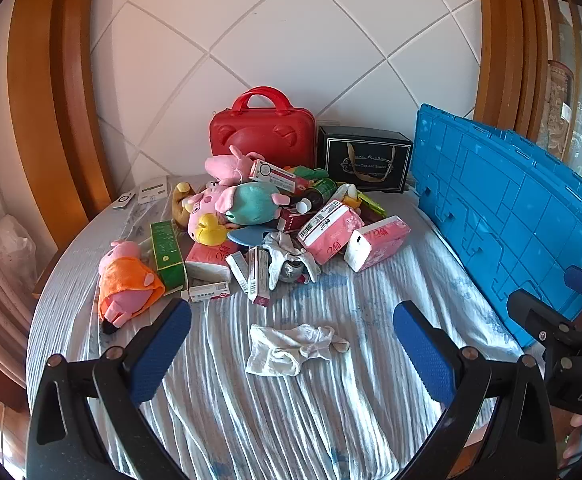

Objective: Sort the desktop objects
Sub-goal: 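Move both grippers toward the pile of objects on the table, then grasp a white medicine box with the left gripper while the right gripper grasps the white sock, then carry both items over the blue crate and open both grippers to drop them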

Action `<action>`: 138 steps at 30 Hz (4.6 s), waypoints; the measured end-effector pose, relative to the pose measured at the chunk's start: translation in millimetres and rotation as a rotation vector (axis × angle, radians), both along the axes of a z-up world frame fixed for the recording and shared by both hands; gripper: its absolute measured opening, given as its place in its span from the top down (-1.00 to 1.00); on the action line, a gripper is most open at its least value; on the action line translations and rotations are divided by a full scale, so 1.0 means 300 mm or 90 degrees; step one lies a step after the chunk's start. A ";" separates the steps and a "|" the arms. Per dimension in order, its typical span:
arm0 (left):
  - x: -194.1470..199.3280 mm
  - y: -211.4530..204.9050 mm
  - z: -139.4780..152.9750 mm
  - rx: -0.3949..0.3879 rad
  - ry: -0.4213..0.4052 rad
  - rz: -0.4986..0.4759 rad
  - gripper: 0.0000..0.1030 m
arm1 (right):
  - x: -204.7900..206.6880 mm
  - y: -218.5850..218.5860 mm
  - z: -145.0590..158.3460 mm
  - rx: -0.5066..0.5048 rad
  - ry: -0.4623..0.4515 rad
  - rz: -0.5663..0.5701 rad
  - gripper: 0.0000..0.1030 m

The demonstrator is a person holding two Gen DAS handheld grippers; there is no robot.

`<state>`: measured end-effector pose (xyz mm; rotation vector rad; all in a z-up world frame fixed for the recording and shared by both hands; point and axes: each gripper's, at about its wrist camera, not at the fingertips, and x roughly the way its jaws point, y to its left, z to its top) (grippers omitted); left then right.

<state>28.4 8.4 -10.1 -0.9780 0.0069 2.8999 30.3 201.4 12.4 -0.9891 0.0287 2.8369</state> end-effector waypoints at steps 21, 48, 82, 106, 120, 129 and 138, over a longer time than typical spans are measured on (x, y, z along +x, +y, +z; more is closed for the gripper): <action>-0.074 -0.006 -0.002 -0.008 -0.011 0.019 -1.00 | -0.086 0.028 -0.024 -0.014 -0.005 0.008 -1.00; -0.248 -0.026 -0.045 -0.017 -0.036 0.038 -1.00 | -0.280 0.063 -0.009 -0.066 0.018 0.016 -1.00; -0.868 -0.096 -0.680 -0.057 -0.262 0.085 -0.17 | -0.844 0.336 -0.488 -0.021 -0.256 -0.033 -1.00; -0.412 -0.275 -0.625 -0.047 -0.314 0.107 0.43 | -0.682 -0.223 -0.743 -0.039 -0.364 0.297 -1.00; -0.355 -0.299 -0.582 -0.038 -0.263 0.077 0.69 | -0.651 -0.252 -0.715 -0.023 -0.306 0.256 0.59; -0.304 -0.229 -0.382 -0.031 -0.192 0.041 0.69 | -0.517 -0.133 -0.418 -0.038 -0.157 0.226 0.61; -0.297 0.025 -0.081 -0.026 -0.062 -0.056 0.69 | -0.399 0.081 -0.056 -0.021 0.001 0.135 0.61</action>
